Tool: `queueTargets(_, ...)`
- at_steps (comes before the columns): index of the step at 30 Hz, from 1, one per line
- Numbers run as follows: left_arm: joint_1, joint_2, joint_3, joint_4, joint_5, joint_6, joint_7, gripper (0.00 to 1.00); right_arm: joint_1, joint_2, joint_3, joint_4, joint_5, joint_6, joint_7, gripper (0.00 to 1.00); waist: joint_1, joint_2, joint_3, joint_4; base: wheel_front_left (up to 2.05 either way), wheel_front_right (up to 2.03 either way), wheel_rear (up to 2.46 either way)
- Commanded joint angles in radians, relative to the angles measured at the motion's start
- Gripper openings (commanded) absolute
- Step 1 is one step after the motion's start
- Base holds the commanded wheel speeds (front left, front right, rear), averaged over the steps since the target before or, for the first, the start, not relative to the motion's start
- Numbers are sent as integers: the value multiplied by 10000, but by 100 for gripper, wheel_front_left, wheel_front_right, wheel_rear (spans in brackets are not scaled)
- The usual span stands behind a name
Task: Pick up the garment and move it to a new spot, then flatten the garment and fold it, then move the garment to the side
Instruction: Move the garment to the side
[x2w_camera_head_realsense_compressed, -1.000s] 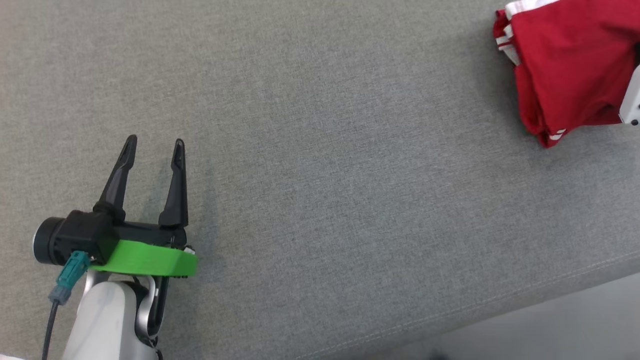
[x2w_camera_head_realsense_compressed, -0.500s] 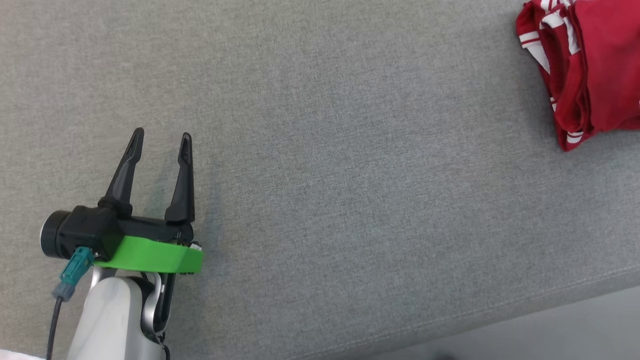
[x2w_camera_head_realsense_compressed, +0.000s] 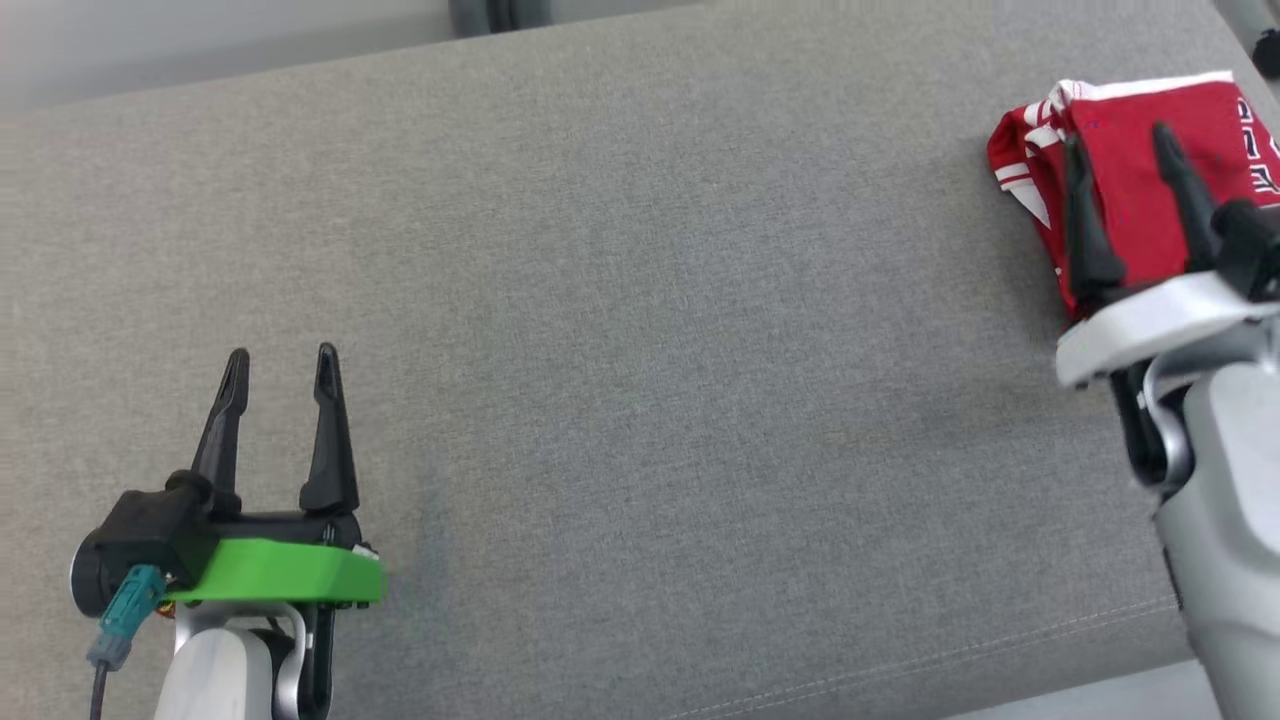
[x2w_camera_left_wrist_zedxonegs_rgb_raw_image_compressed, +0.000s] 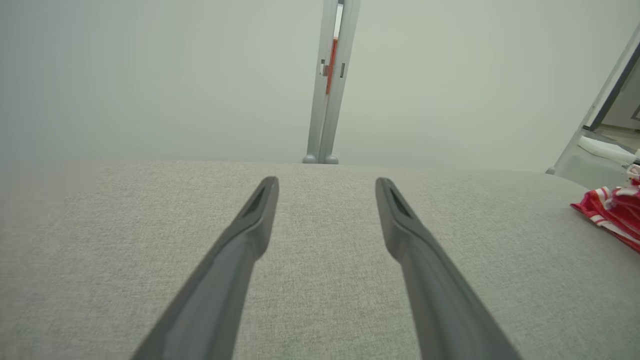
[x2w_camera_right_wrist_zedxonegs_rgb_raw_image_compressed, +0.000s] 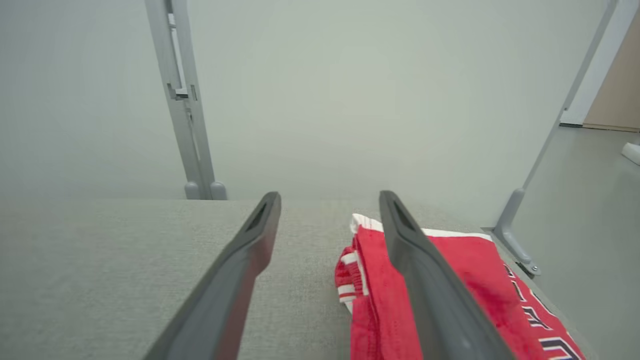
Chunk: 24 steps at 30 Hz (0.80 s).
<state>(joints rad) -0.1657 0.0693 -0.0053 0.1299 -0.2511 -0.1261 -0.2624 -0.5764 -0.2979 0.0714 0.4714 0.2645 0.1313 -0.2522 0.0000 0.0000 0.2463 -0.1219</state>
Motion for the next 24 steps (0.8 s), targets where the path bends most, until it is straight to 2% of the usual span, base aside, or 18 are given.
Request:
queueTargets(1,198,-48,112,10,12,-1,-24,100,557,153,48,-392,47,-11,-61,100,0,0,-624,406,0,0,0)
queueTargets(4,401,-104,233,117,63,-14,-23,100,1622,598,28,-1242,146,-11,-96,100,0,0,-937,668,0,0,0)
queueTargets(10,695,-171,382,466,87,-30,-24,100,3199,1284,-119,-1883,209,-11,110,100,0,0,-1521,1158,0,0,0)
queueTargets(18,1129,-182,329,983,-126,-33,-23,100,4135,1599,-798,-2009,-53,-8,296,100,0,0,-2062,1580,0,0,0)
queueTargets(24,1307,-182,198,1284,-131,-37,-24,100,4050,1576,-1050,-1931,-216,-8,624,100,0,0,-2318,1696,0,0,0)
